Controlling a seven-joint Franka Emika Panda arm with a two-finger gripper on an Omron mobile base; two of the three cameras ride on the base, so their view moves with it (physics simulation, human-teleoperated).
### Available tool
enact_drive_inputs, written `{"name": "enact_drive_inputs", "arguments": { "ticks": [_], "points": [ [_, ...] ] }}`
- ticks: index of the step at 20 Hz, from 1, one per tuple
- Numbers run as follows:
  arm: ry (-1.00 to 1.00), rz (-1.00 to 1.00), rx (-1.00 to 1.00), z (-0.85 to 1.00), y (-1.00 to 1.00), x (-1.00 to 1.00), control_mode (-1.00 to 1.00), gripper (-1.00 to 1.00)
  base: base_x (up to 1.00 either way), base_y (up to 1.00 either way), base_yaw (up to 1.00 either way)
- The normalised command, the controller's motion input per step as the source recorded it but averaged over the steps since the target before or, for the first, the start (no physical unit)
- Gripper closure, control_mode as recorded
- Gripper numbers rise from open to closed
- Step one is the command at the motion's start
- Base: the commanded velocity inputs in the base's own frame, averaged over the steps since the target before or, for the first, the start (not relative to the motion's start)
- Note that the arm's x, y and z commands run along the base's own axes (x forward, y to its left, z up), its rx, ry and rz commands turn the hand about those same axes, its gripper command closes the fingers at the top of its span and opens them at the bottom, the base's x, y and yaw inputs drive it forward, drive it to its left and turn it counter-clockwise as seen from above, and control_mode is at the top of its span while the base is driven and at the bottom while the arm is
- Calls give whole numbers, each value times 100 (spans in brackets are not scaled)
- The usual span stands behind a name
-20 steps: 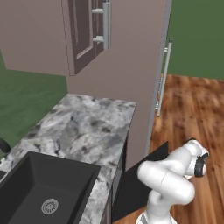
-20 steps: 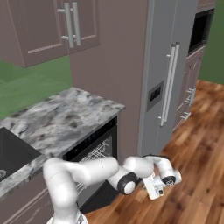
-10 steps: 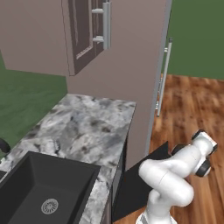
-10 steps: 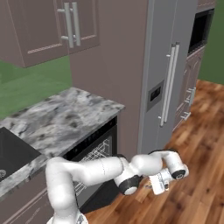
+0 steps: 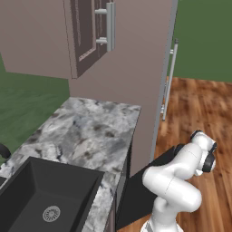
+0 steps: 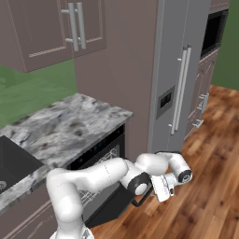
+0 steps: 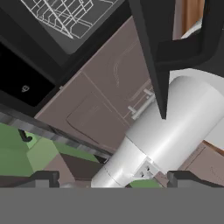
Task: Open the dishwasher door and pull out the top rack.
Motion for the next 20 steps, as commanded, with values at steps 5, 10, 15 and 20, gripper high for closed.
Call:
{"name": "enact_drive_inputs", "arguments": {
  "ticks": [5,10,15,20],
  "points": [
    [2,-2,-38,76,95,-42,-100,-100,0,0,0],
    [0,-6,-29,99,65,-81,-100,-100,0,0,0],
    [0,-6,-28,91,69,-62,-100,-100,0,0,0],
    [11,-9,-33,20,82,17,-100,-100,0,0,0]
  ]
}}
